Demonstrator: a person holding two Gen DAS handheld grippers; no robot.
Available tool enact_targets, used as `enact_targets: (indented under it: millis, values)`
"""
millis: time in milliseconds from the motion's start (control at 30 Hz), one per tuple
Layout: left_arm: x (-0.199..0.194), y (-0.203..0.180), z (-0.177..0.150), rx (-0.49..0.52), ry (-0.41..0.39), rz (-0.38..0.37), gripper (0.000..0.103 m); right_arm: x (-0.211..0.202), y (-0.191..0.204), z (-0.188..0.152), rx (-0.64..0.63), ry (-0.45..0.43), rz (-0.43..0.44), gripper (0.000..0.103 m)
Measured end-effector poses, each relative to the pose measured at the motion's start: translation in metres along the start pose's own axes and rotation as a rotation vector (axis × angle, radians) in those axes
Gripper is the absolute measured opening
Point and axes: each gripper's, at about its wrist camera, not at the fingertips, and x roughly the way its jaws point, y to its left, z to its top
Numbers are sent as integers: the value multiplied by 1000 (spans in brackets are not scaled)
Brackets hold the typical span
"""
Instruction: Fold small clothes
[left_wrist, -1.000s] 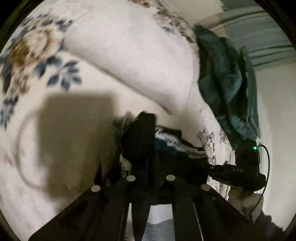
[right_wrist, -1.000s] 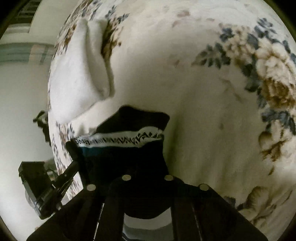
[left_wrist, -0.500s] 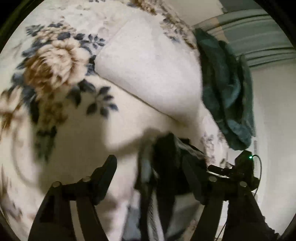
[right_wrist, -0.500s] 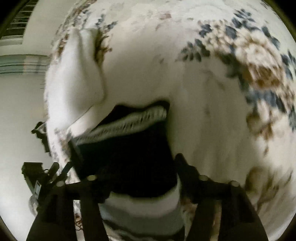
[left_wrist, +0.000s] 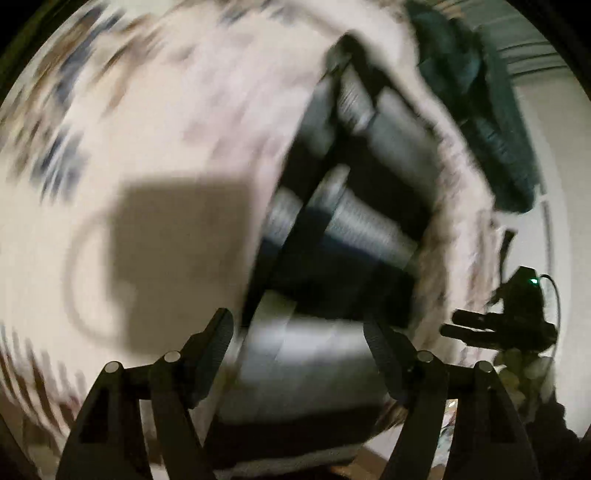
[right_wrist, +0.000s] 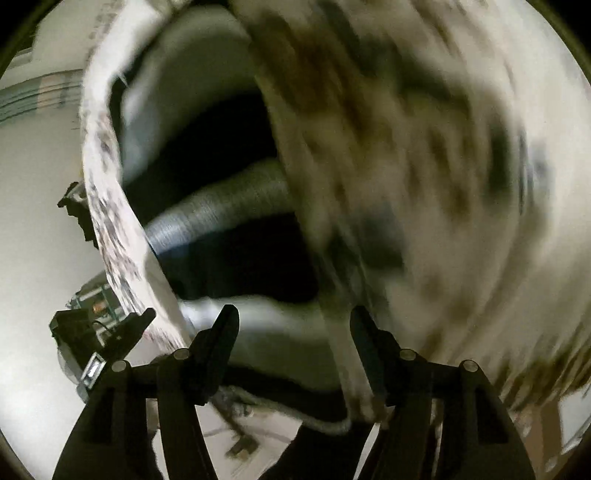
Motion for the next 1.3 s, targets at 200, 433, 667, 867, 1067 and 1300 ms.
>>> enact_targets:
  millis: [200,433,667,867,1067,1300]
  values:
    - [14,30,-77,-91,38,23,71,56,-38,-76,61,75,-17,65]
    - [15,21,-105,-21,2,53,4,107,-39,-126,17,128,-89,50]
    - [-9,16,-124,-27,-76,8,4,111,-9,-161,-105,37,-219,5]
    - [0,26,-136,-44,-60,11,4,127,5,-186,-146,36,-293,4]
    - [7,46,-125,-86,6,-21,6,148,-22,-174,-66,138,-238,9]
    - [-31,23,-79,-95,-67,-102,65,89,-15,-136,-17,10,-55,62]
